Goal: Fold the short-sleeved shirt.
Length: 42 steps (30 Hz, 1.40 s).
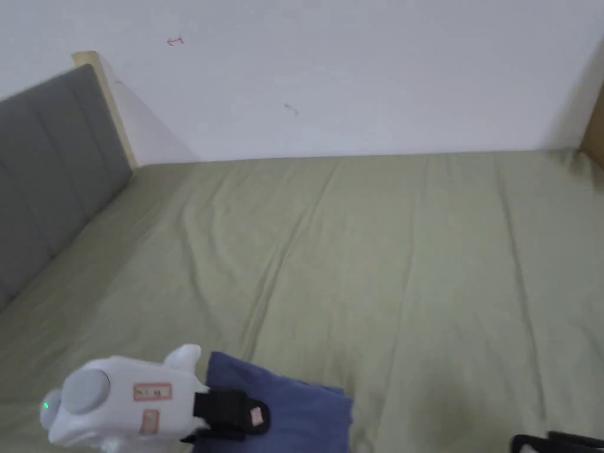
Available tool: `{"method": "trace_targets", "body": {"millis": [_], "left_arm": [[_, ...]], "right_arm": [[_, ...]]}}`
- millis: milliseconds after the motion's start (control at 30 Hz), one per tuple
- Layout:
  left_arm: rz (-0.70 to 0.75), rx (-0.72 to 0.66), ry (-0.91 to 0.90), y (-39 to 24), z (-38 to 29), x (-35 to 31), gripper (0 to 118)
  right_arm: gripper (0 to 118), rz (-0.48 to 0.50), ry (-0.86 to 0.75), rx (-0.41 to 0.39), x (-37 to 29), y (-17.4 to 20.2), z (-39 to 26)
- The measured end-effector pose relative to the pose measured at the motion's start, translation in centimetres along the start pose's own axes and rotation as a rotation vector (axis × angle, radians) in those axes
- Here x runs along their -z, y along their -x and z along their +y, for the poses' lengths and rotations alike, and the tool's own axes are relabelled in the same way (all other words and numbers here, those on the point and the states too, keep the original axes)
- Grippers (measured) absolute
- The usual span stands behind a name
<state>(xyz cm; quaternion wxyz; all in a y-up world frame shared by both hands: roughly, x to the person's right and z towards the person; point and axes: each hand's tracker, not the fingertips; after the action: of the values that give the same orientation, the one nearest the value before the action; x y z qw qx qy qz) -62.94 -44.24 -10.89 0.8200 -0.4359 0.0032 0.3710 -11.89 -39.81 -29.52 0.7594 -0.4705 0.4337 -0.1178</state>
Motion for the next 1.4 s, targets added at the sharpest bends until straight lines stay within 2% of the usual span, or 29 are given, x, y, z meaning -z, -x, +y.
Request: {"method": "trace_targets", "body": {"millis": [167, 267, 333, 367, 433, 467, 500, 600, 667, 767, 867, 933, 967, 1000, 1033, 1067, 1100, 1133, 1200, 1300, 1400], "left_arm": [[0.21, -0.044, 0.016, 6.6, 3.3, -6.7, 22], [0.322, -0.054, 0.009, 8.6, 3.8, -9.2, 22], [0.457, -0.065, -0.009, 10.1, 4.1, -10.5, 24], [0.518, -0.069, -0.015, 11.3, 4.1, -11.1, 36], [0.747, -0.039, -0.002, 12.0, 4.0, -11.6, 98], [0.813, -0.021, 0.002, 12.2, 3.8, -11.9, 113], [0.85, -0.008, -0.017, 12.6, 3.6, -12.4, 113], [0.827, -0.044, -0.015, 12.9, 3.2, -13.7, 112], [0.749, -0.08, -0.056, 12.7, 2.8, -14.5, 112], [0.584, -0.072, -0.091, 10.4, 1.8, -14.1, 112], [0.344, -0.096, -0.149, 7.5, 0.7, -12.0, 112], [0.201, -0.141, -0.126, 5.2, 0.1, -9.3, 108], [0.142, -0.139, -0.102, 3.8, -0.4, -8.0, 96], [0.117, -0.128, -0.085, 2.0, -0.9, -6.6, 81], [0.12, -0.095, -0.08, 0.4, -1.3, -5.2, 71], [0.146, -0.047, -0.082, -1.6, -1.9, -4.0, 71], [0.169, 0.017, -0.088, -3.9, -2.6, -2.8, 21], [0.184, 0.076, -0.107, -6.1, -3.6, -2.2, 1], [0.16, 0.188, -0.187, -10.8, -5.0, -1.0, 1], [0.224, 0.303, -0.451, -17.3, -7.0, -1.4, 1], [0.272, 0.445, -0.826, -22.2, -9.4, -2.4, 1]], "right_arm": [[0, -0.102, 0.008, -0.078, -1.6, 0.5, -0.3], [0, -0.123, 0.022, -0.066, -1.5, 0.1, -0.9], [0, -0.118, 0.036, -0.037, -1.4, -0.1, -1.2], [0, -0.116, 0.039, -0.031, -1.4, -0.1, -1.2], [0, -0.118, 0.04, -0.032, -1.2, 0.0, -1.2], [0, -0.12, 0.04, -0.038, -1.2, 0.1, -1.2], [0, -0.126, 0.041, -0.047, -1.1, 0.3, -1.1], [0, -0.126, 0.043, -0.062, -0.8, 0.5, -0.8], [0, -0.115, 0.04, -0.061, -0.7, 0.7, -0.7], [0, -0.103, 0.036, -0.063, -0.6, 0.9, -0.6], [0, -0.099, 0.035, -0.069, -0.7, 1.0, -0.7], [0, -0.097, 0.035, -0.067, -0.8, 0.9, -0.7], [0, -0.097, 0.032, -0.065, -1.0, 0.8, -0.7], [0, -0.098, 0.028, -0.063, -1.2, 0.8, -0.6], [0, -0.099, 0.023, -0.061, -1.4, 0.8, -0.4], [0, -0.1, 0.017, -0.062, -1.7, 0.7, -0.2], [0, -0.113, 0.007, -0.066, -2.0, 0.8, 0.0], [0, -0.151, -0.008, -0.074, -2.3, 0.9, 0.4], [0, -0.208, -0.046, -0.096, -3.0, 1.1, 1.1], [0, -0.19, -0.192, -0.12, -5.0, 1.7, 2.0], [0, -0.175, -0.413, -0.174, -7.3, 3.2, 2.3]]}}
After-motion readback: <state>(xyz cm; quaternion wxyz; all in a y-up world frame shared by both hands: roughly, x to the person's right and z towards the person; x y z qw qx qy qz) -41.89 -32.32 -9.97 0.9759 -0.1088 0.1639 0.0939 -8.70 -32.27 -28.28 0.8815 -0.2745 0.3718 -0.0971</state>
